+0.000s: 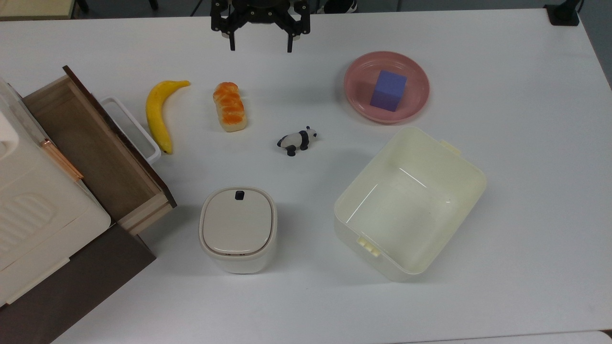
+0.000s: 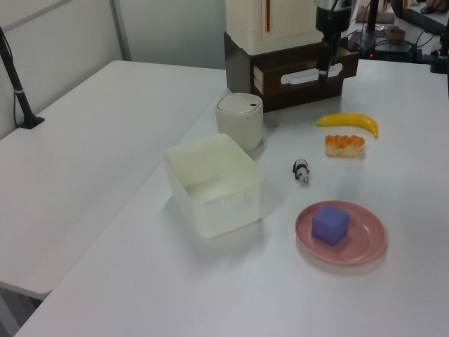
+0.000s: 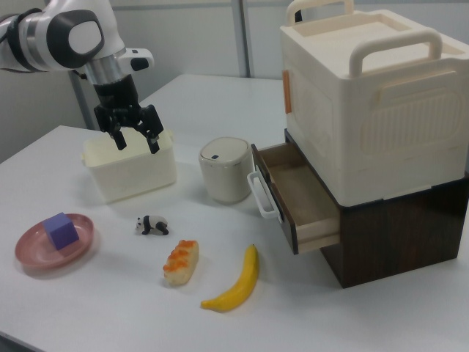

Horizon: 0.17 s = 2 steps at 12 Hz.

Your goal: Slide open the drawer

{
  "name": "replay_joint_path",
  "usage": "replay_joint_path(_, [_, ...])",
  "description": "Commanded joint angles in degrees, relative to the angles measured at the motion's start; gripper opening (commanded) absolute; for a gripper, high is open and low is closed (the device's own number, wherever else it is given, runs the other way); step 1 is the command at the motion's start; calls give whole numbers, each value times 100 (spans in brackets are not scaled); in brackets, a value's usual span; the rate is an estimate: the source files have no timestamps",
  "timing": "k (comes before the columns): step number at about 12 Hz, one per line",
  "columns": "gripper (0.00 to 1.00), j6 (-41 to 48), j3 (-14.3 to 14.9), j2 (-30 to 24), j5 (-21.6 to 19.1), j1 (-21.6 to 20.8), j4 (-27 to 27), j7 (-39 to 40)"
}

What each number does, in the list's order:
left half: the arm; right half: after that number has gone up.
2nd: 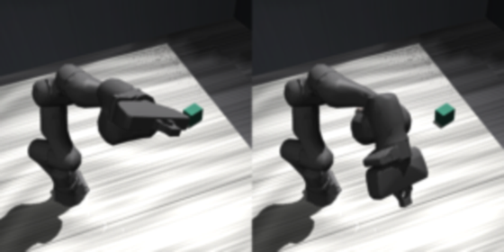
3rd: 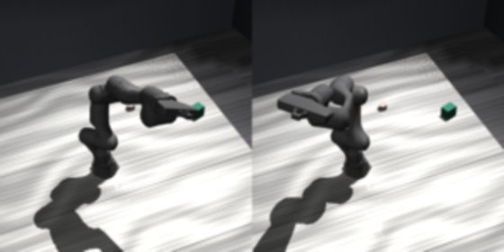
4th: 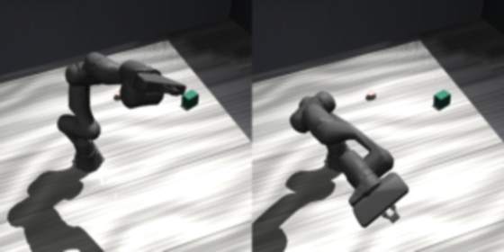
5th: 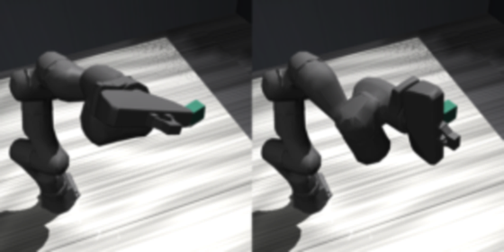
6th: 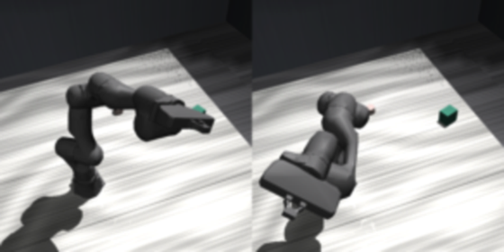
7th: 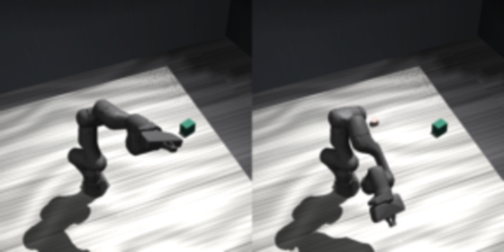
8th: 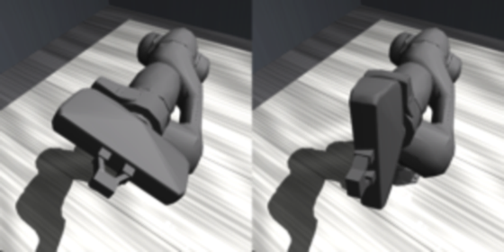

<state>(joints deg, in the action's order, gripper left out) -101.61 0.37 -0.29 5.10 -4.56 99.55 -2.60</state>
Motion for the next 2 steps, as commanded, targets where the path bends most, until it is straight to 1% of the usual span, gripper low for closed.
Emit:
replay_joint_path(1, [100, 352, 60, -68, -106, -45, 3, -91])
replay_joint_path(2, [100, 343, 60, -68, -106, -45, 3, -82])
